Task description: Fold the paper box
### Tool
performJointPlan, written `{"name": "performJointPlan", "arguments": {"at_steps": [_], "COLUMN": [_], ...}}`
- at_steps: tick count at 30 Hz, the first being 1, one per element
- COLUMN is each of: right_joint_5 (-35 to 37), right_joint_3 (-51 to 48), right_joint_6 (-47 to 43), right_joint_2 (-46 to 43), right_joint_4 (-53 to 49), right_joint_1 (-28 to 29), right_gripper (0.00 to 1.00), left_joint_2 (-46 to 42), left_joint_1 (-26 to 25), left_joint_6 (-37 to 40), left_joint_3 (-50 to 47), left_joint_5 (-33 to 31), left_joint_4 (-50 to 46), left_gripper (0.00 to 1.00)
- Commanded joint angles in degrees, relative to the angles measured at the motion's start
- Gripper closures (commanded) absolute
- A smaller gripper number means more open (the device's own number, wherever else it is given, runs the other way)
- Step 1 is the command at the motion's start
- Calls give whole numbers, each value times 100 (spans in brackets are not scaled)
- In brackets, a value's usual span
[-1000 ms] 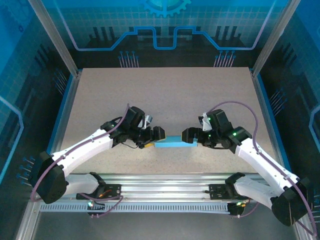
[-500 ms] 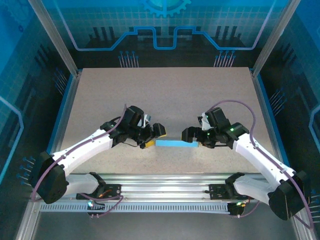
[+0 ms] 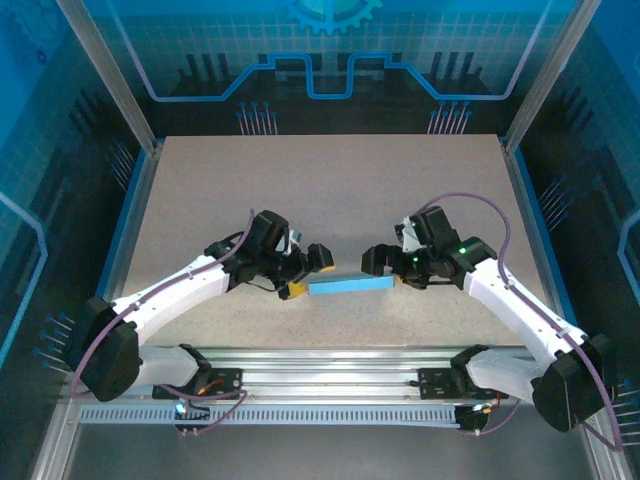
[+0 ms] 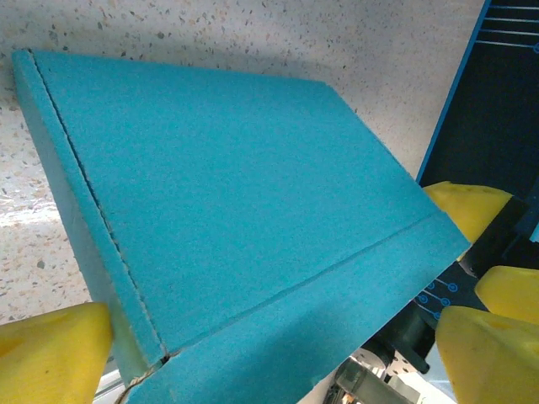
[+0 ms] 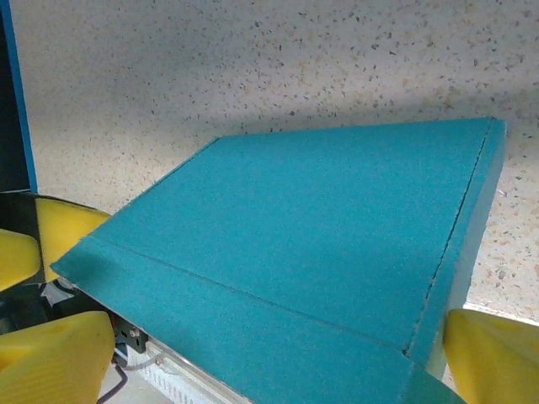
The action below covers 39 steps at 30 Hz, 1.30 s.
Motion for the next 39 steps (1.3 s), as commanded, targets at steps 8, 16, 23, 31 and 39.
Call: {"name": "performJointPlan", "arguments": {"at_steps": [8,16,23,31,39], "right_joint_5": [-648,-640,-639,-671,-679], "right_joint_3": [151,48,-33,-182,-190], "right_joint_6": [139,139,150,174,183], "right_joint_2": [83,31,9,52,191], "right_joint_4": [308,357,443,568,681], "right_joint_1": [-12,-97,-158,-220,-238], "right_gripper": [0,0,0,0,0], "left_joint_2": [43,87,172,325,434], "left_joint_1": [-18,11,8,36,134], "left_joint_6": [100,206,279,356,326], "left_joint_3": [311,596,702,750,872], "left_joint_5": [417,395,402,403,457], "left_joint_4": [282,129,31,23,76], "left_gripper": [1,1,1,1,1]}}
